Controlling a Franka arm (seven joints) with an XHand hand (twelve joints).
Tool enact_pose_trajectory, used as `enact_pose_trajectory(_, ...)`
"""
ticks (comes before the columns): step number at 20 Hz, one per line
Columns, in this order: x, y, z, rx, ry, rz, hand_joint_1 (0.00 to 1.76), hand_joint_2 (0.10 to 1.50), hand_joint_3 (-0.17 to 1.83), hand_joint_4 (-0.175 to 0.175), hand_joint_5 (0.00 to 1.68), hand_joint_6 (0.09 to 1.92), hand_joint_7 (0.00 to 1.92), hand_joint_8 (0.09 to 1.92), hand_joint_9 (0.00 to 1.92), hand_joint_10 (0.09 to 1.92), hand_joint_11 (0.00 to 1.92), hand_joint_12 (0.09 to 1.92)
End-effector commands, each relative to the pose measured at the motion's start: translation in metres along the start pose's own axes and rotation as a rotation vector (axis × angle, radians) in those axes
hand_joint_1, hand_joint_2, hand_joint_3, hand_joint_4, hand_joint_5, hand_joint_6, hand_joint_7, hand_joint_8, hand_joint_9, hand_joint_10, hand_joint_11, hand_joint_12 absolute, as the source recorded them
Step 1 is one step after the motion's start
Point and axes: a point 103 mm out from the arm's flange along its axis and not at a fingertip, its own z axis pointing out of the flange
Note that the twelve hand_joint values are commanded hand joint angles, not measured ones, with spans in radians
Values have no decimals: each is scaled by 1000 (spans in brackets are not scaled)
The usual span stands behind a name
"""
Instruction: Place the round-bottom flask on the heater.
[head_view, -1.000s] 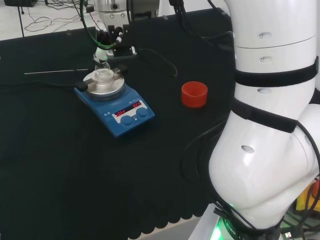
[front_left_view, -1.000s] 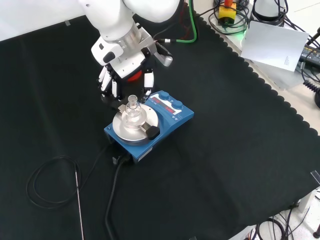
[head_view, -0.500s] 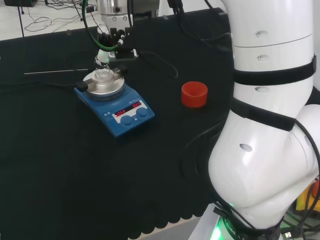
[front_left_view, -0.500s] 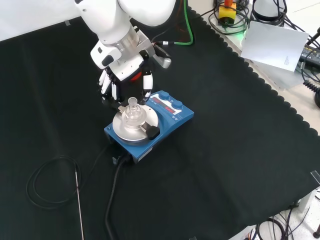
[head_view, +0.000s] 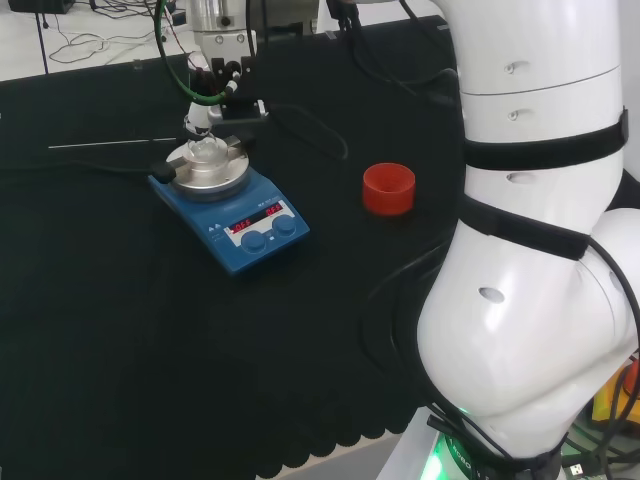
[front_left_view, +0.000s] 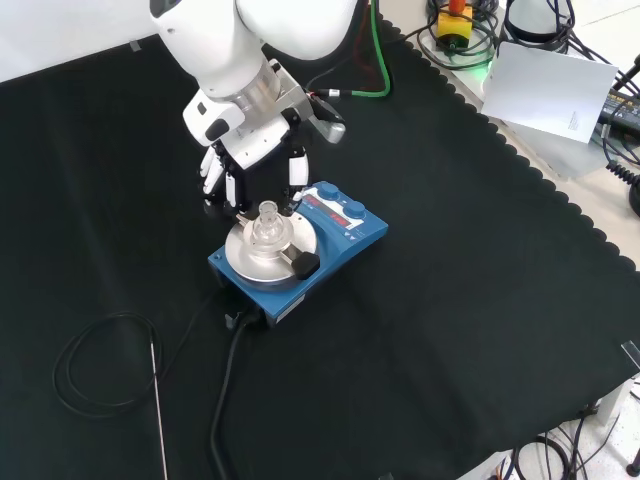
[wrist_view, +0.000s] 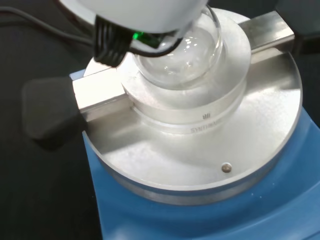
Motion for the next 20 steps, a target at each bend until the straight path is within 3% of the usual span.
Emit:
enact_pose_trajectory(1,-16,0,4,45,18,-8,984,624,670,-42,821,793,289,720,514,676,415,1329)
enact_pose_trajectory(4,-3,-3,5,46,-4,6,958,594,682,-46,615,752,235,721,472,689,375,1336)
enact_pose_trajectory(9,-7,-11,3,34,14,4,926,571,661,-35,412,581,193,728,437,715,337,1355)
enact_pose_trajectory(20,-75,-99,-9,-13,73,56,893,576,640,-25,381,414,184,730,432,729,324,1360)
